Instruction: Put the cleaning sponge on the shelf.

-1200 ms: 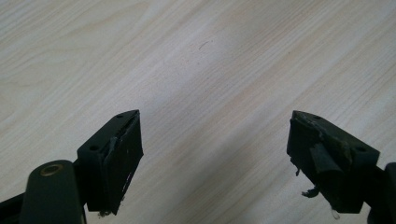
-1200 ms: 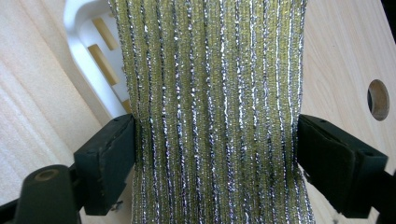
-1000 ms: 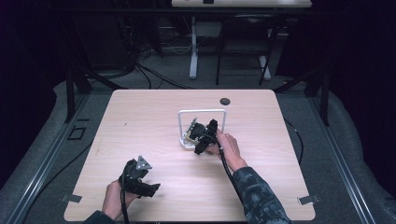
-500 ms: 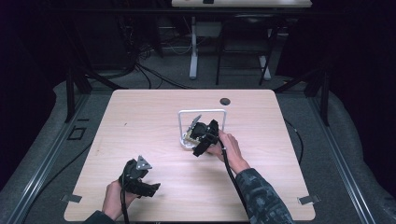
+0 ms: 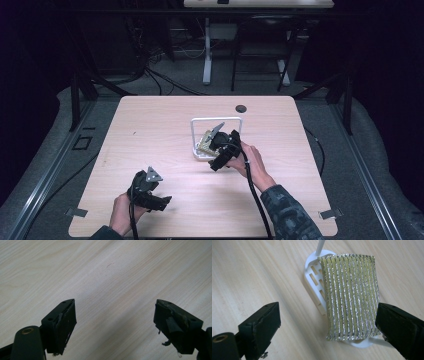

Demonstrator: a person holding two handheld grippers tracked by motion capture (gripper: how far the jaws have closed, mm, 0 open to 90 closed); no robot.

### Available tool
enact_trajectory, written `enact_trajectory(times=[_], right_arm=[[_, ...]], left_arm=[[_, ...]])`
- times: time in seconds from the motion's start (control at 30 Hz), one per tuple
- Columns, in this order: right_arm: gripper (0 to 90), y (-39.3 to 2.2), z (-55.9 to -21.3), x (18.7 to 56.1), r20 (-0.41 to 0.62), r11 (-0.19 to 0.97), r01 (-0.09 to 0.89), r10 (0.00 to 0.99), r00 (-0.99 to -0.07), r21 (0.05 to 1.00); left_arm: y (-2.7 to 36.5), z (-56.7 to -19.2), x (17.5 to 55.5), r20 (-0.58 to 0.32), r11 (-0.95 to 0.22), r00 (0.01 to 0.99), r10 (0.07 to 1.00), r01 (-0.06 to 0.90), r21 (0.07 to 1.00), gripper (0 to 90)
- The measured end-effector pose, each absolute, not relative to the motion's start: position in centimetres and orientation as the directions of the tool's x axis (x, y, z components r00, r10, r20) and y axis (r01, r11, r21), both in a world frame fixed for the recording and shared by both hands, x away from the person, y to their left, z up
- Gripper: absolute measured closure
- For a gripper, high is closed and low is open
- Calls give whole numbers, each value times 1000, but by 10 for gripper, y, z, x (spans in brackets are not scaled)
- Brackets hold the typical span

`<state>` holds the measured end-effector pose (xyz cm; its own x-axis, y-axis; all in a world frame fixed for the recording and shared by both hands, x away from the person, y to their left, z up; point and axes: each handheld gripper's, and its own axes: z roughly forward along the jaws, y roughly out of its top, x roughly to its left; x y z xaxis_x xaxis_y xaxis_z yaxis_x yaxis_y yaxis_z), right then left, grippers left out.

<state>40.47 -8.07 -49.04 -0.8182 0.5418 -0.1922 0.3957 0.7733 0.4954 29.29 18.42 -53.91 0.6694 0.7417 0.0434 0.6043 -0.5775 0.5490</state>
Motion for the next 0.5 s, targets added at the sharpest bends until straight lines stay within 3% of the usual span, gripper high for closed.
enact_trajectory(times=[0.5], right_arm=[[0, -124, -468, 372, -174, 739, 407, 570, -803, 537]], left_arm=[[185, -538, 291, 52, -573, 662, 747, 603, 555, 177]])
